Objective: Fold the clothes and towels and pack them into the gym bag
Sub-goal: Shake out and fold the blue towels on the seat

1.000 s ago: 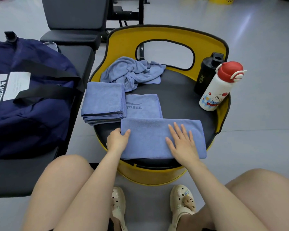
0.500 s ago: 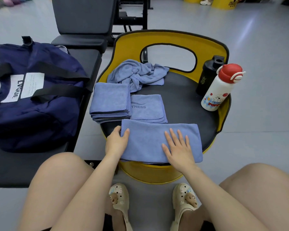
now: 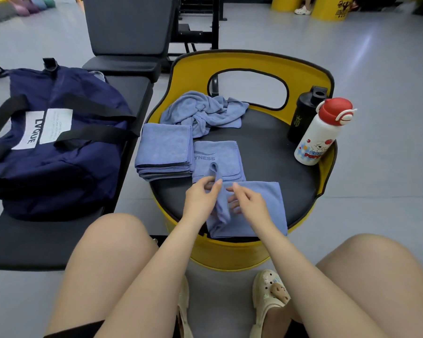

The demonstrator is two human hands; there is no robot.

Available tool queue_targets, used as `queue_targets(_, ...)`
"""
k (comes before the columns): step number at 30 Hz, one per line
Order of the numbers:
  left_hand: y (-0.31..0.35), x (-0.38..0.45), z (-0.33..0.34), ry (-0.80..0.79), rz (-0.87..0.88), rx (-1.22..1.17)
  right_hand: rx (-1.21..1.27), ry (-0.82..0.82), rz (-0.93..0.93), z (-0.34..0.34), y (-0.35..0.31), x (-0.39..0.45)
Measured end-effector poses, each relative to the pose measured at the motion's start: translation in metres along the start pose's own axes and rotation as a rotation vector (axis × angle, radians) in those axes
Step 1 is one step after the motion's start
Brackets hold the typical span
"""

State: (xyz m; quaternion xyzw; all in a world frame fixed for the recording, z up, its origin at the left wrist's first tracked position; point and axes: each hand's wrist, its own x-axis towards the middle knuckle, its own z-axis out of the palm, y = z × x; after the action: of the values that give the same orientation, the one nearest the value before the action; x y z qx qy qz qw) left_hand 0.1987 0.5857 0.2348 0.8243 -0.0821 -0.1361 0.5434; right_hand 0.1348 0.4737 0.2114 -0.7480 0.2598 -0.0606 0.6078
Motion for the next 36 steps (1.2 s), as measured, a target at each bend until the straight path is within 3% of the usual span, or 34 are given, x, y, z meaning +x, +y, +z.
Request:
queue_targets(3, 0.003, -0.001, 0.011, -0.095, -0.059, -0.144, 0.048, -0.069, -0.001, -0.008, -0.002, -0.001)
queue_targets(6, -0.001, -0.001, 0.016, -0.13, -0.022, -0.103, 0.038, -0.037, -0.007, -0.017, 0.006, 0.002)
queue_targets(13, -0.013, 0.001, 0.017, -0.071, 0.128, 0.243, 0.022, 0.153, 0.074, -0.052, 0.013, 0.002)
queue_targets(21, -0.017, -0.008, 0.041, -0.238, 0.246, 0.432, -0.014, 0.256, 0.151, -0.078, 0.03, -0.007)
queue_targets(26, -0.023, -0.013, 0.058, -0.401, 0.321, 0.805, -0.043, 0.288, 0.161, -0.084, 0.037, -0.012)
queue_targets(31, -0.032, -0.012, 0.062, -0.462, 0.344, 1.062, -0.272, 0.271, 0.182, -0.083, 0.05, -0.015)
queue_targets(36, -0.03, -0.012, 0.063, -0.335, 0.305, 0.837, -0.667, 0.327, 0.0, -0.078, 0.052, -0.012)
